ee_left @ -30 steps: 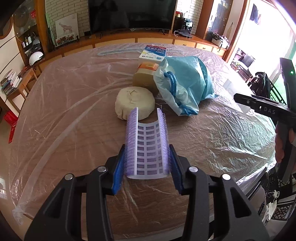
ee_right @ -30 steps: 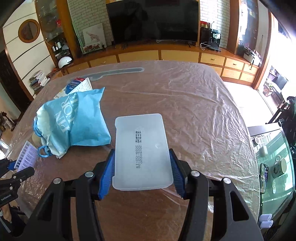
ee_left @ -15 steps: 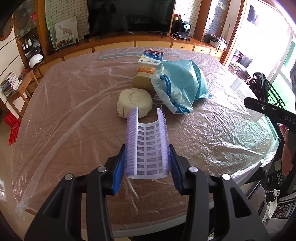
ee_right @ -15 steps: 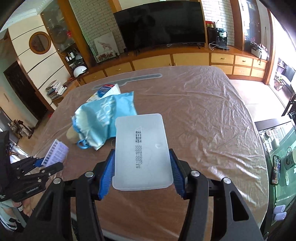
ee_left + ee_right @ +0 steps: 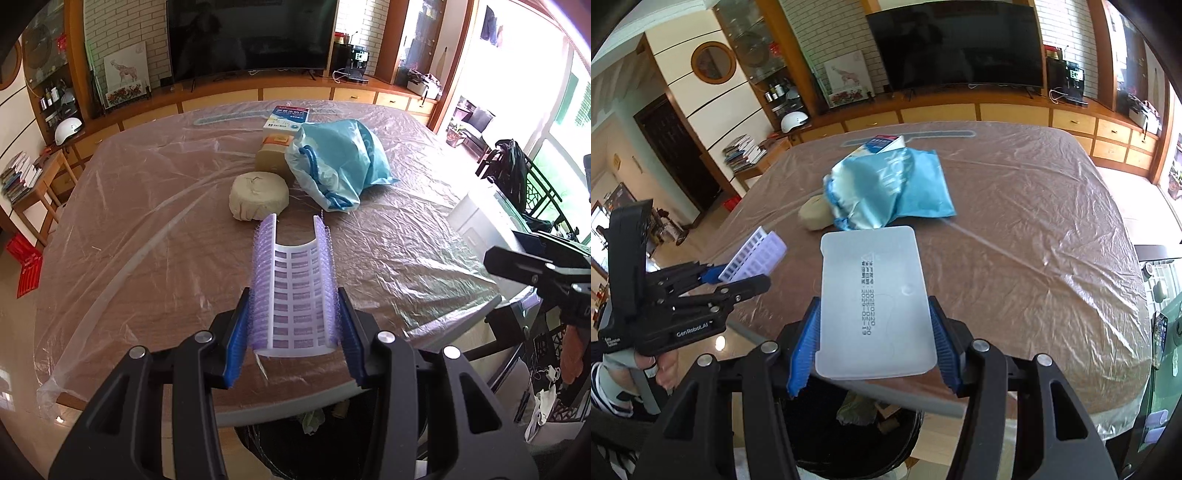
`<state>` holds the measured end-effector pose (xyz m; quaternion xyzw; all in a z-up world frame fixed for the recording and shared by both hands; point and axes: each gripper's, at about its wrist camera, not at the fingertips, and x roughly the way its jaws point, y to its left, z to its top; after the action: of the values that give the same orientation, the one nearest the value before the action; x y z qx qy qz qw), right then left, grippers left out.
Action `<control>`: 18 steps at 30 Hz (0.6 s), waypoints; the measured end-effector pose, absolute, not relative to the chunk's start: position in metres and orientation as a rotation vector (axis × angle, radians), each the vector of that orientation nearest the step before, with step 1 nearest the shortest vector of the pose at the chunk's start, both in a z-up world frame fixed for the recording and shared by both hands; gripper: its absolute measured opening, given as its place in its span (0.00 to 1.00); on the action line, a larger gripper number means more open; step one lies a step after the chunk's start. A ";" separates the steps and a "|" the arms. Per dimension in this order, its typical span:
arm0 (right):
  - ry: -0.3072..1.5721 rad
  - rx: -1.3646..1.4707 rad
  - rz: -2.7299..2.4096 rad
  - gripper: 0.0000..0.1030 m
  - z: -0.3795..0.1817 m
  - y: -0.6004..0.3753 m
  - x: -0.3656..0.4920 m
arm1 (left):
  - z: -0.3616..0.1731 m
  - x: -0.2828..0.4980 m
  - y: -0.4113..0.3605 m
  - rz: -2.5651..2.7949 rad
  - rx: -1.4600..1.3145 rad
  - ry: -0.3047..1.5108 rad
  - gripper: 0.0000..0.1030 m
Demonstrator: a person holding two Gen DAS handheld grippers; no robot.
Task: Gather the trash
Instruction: 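Lift the lid and comb and carry both over the black bin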
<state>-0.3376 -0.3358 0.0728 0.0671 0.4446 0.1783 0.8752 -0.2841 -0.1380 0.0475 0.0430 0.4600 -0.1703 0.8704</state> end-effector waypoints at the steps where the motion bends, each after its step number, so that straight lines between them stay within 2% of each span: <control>1: 0.928 0.135 0.379 0.53 0.073 -0.334 -0.340 | 0.048 -0.287 -0.138 -0.360 0.091 0.962 0.44; 18: 0.969 0.092 0.451 0.53 0.068 -0.323 -0.382 | 0.047 -0.335 -0.127 -0.491 0.132 0.983 0.44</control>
<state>-0.3819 -0.3229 0.0682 0.0437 0.4618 0.2146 0.8595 -0.3354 -0.1271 0.0469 0.0627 0.4670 -0.2329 0.8507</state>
